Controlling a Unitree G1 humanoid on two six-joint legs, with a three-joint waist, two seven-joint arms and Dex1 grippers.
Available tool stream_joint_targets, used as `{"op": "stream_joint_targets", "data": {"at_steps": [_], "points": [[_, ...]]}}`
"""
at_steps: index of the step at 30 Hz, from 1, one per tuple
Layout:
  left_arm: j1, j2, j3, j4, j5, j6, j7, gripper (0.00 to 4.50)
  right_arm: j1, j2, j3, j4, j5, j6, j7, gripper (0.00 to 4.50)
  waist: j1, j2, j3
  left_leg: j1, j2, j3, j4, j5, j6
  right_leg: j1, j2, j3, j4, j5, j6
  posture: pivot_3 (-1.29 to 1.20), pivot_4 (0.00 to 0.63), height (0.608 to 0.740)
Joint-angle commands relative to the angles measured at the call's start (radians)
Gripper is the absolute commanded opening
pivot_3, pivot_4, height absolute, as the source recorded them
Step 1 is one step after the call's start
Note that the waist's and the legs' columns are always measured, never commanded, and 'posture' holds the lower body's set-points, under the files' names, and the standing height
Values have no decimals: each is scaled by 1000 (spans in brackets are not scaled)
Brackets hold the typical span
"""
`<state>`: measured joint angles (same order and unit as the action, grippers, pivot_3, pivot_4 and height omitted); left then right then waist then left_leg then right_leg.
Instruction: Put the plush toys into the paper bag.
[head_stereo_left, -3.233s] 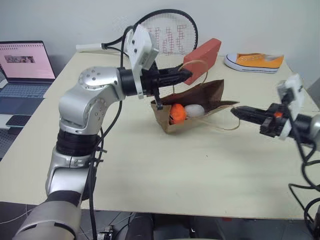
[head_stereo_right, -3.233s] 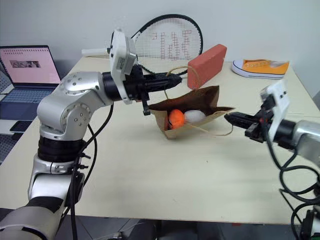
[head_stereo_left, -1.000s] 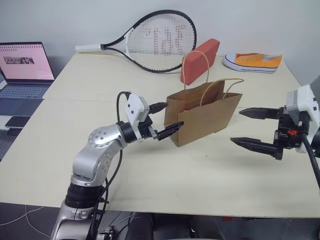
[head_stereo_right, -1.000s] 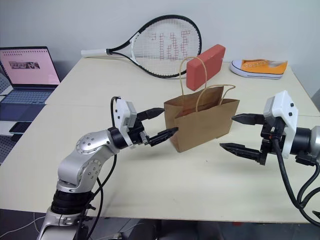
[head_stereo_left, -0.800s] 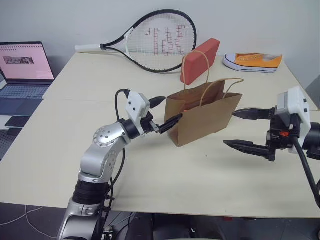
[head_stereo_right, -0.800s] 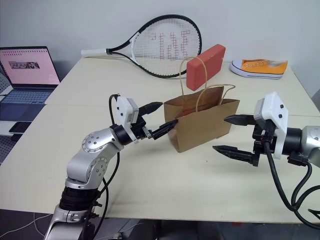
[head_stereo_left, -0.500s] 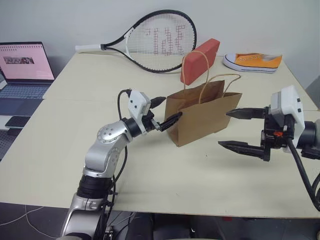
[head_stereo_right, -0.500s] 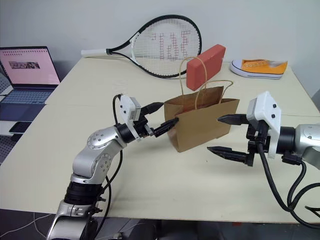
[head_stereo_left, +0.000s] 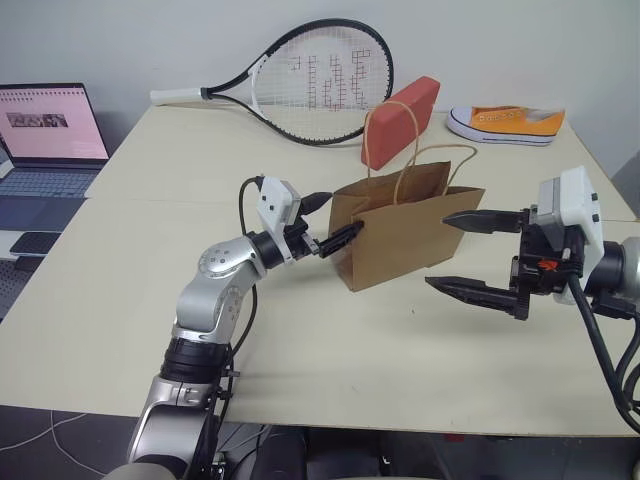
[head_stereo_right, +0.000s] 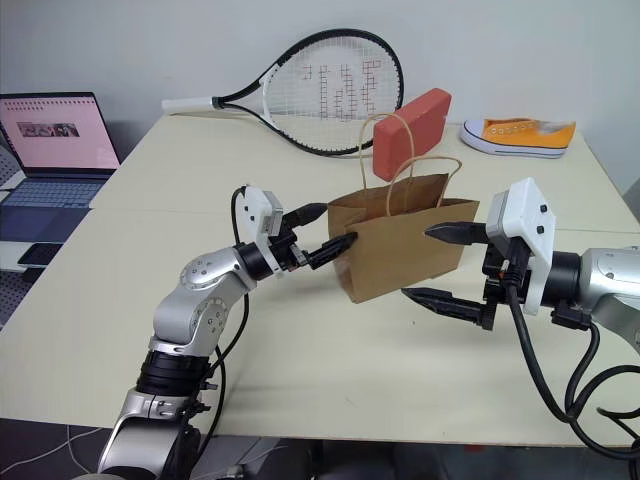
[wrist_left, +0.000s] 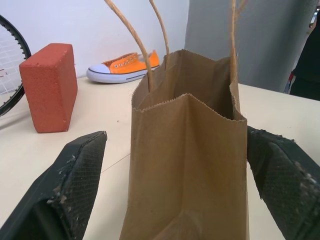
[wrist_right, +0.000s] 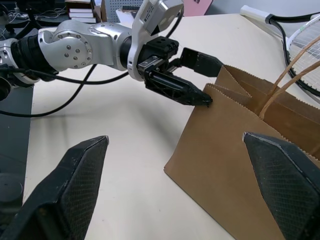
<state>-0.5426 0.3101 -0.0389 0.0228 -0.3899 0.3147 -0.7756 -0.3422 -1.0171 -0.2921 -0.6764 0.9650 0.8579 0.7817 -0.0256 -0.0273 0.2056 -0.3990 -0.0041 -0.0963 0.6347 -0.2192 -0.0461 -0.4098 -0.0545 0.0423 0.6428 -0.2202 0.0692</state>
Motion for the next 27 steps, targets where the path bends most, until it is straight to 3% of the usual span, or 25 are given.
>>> {"op": "stream_joint_targets", "data": {"at_steps": [1,5,18,27], "points": [[-30,-8,-17,11,23,-47,-13,4485,-3,-5,-26,-29,16,-13,-12,4500,0,0,0,0,0,0,0,0,0,0,0,0,0,0,0,0,150,740],[-50,-16,-34,54,44,-80,-23,3946,-1,-6,-24,-30,14,-14,-15,4500,0,0,0,0,0,0,0,0,0,0,0,0,0,0,0,0,150,740],[-71,-35,-51,115,72,-126,-49,46,24,-4,-31,-49,10,-16,-39,4500,0,0,0,0,0,0,0,0,0,0,0,0,0,0,0,0,150,740],[-91,-24,-32,142,44,-126,-107,46,72,0,-64,-53,-47,-54,-60,4500,0,0,0,0,0,0,0,0,0,0,0,0,0,0,0,0,150,740]]}}
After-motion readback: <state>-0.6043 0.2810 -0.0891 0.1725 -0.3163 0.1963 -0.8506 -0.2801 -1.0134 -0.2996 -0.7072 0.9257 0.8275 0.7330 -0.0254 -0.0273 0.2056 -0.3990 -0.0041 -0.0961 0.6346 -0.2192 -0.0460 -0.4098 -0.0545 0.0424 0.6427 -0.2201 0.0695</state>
